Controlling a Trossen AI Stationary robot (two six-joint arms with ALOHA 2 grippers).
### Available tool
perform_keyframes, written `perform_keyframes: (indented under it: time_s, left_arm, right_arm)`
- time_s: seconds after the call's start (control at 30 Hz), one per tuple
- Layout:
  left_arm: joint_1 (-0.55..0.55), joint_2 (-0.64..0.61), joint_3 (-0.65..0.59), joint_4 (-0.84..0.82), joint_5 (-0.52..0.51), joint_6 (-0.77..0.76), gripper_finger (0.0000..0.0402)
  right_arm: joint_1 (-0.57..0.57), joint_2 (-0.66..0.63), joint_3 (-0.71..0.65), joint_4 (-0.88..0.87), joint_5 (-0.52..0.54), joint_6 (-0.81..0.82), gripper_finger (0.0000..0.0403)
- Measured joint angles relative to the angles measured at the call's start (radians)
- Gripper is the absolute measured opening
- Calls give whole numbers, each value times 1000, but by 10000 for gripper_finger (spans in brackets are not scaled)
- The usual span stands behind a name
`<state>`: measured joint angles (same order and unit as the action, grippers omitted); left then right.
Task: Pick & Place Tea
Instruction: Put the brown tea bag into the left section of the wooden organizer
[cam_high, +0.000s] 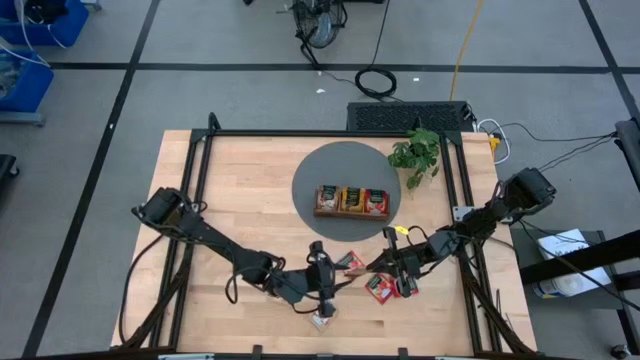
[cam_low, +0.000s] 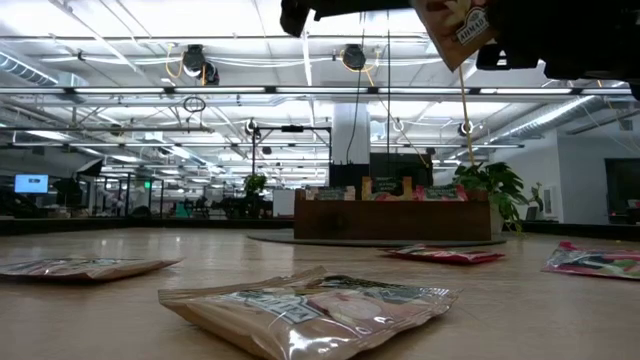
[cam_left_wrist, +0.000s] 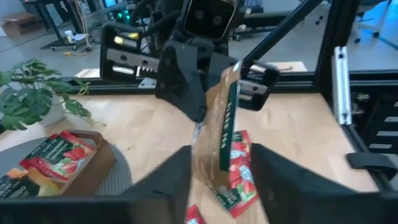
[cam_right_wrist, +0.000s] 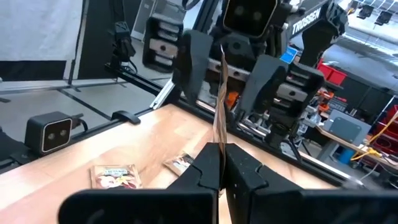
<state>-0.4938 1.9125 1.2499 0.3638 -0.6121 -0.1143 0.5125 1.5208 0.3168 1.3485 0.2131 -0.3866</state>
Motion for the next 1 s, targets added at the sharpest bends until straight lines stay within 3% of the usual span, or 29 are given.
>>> perform_keyframes:
  time_s: [0.13,0.2,0.47,0.67,1.0]
  left_arm:
    - [1,0,0,0,0,1,46]
    - [1,0,0,0,5,1,14]
    - [-4,0,0,-48,-35,0,5]
    - [-47,-25,0,-183,-131,-27,3]
    - [-48,-41,1,-483,-105,-284,1]
  right_arm:
    - [0,0,0,0,0,5,0]
    - [0,0,0,1,-1,7,0]
    - [-1,0,0,-51,3,59,11]
    - [-20,0,-1,-124,26,157,68]
    - [-74,0,-1,-81,23,343,156]
